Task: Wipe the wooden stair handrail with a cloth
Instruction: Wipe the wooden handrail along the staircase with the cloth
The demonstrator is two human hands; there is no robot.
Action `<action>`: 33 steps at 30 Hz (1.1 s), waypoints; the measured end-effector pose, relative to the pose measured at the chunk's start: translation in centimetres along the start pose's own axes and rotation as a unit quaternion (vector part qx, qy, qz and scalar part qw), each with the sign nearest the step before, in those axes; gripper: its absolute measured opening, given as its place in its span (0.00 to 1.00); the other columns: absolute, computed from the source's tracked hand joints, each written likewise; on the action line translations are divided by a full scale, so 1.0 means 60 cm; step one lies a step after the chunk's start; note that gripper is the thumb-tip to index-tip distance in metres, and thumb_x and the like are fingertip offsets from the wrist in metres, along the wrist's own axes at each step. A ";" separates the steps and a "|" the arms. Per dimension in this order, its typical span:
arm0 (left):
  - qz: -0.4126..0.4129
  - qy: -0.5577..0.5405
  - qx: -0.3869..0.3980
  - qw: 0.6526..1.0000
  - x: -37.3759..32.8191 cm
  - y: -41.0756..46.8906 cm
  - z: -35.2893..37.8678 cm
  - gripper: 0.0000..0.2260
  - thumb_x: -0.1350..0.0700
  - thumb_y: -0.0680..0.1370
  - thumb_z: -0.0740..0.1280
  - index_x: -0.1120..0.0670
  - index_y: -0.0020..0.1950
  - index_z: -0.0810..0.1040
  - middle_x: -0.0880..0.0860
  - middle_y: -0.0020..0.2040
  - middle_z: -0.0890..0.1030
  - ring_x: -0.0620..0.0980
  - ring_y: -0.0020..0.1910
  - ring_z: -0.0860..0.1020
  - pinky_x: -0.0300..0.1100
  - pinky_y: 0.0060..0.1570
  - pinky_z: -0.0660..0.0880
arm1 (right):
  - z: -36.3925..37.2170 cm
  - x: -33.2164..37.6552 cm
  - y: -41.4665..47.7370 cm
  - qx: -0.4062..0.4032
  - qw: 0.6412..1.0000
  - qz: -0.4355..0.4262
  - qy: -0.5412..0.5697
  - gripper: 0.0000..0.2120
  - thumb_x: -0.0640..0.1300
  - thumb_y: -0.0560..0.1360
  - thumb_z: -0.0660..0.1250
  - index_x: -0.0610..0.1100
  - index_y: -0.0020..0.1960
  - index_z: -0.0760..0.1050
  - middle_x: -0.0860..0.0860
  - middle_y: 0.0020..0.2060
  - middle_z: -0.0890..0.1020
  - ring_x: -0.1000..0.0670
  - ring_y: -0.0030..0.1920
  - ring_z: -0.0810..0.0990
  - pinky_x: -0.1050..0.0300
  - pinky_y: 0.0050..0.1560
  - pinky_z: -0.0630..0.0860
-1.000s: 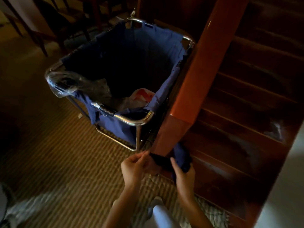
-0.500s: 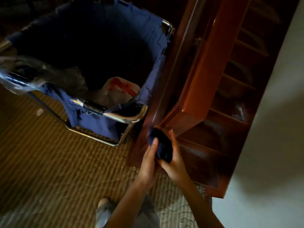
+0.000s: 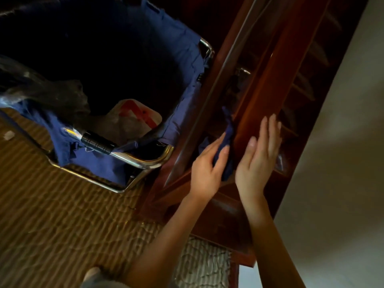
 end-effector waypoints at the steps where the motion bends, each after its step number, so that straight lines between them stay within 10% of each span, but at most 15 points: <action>1: -0.024 -0.002 -0.023 0.999 0.021 -0.019 -0.010 0.22 0.42 0.82 0.58 0.55 0.66 0.78 0.49 0.62 0.81 0.44 0.63 0.77 0.38 0.63 0.71 | 0.013 0.003 0.004 0.012 1.000 0.008 -0.005 0.21 0.36 0.82 0.56 0.32 0.73 0.64 0.38 0.74 0.65 0.39 0.76 0.60 0.42 0.75 0.58; 7: -0.219 -0.082 -0.099 0.967 0.122 -0.133 -0.006 0.18 0.52 0.81 0.60 0.54 0.71 0.72 0.52 0.69 0.74 0.48 0.71 0.70 0.48 0.72 0.65 | 0.037 0.006 -0.008 -0.012 0.999 0.029 -0.033 0.21 0.40 0.83 0.52 0.35 0.74 0.65 0.42 0.75 0.65 0.45 0.77 0.60 0.47 0.77 0.57; 11: -0.059 -0.011 -0.089 0.994 0.014 -0.062 0.006 0.13 0.45 0.83 0.57 0.44 0.67 0.68 0.45 0.66 0.73 0.42 0.72 0.68 0.40 0.76 0.51 | 0.037 -0.001 -0.009 -0.005 0.999 0.027 -0.029 0.21 0.38 0.82 0.53 0.35 0.74 0.65 0.42 0.75 0.65 0.45 0.77 0.60 0.48 0.77 0.56; 18: 0.086 0.065 0.188 0.976 -0.081 0.090 0.014 0.19 0.59 0.84 0.59 0.57 0.75 0.66 0.52 0.77 0.62 0.43 0.76 0.59 0.40 0.76 0.54 | 0.038 -0.004 -0.008 -0.021 0.999 0.043 -0.017 0.22 0.35 0.81 0.53 0.37 0.74 0.66 0.44 0.74 0.66 0.48 0.77 0.60 0.50 0.77 0.56; 26: -0.086 -0.107 0.202 0.970 -0.095 0.190 0.056 0.18 0.64 0.84 0.55 0.66 0.74 0.64 0.63 0.71 0.70 0.57 0.73 0.67 0.43 0.73 0.62 | 0.038 -0.001 -0.009 -0.037 0.999 0.033 -0.017 0.22 0.41 0.82 0.51 0.36 0.73 0.67 0.44 0.74 0.68 0.46 0.76 0.62 0.44 0.75 0.61; 33: -0.067 -0.061 0.075 0.993 0.038 -0.037 -0.014 0.14 0.59 0.82 0.60 0.48 0.65 0.74 0.42 0.62 0.77 0.31 0.64 0.71 0.29 0.65 0.66 | 0.028 0.001 -0.016 -0.084 0.995 0.051 0.011 0.19 0.34 0.82 0.56 0.33 0.72 0.68 0.41 0.72 0.70 0.43 0.73 0.67 0.42 0.70 0.67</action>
Point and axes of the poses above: each hand's wrist, its own y-axis towards the middle knuckle, its own z-axis out of the palm, x = y × z, the point moved 6 cm from there along y, towards the middle knuckle
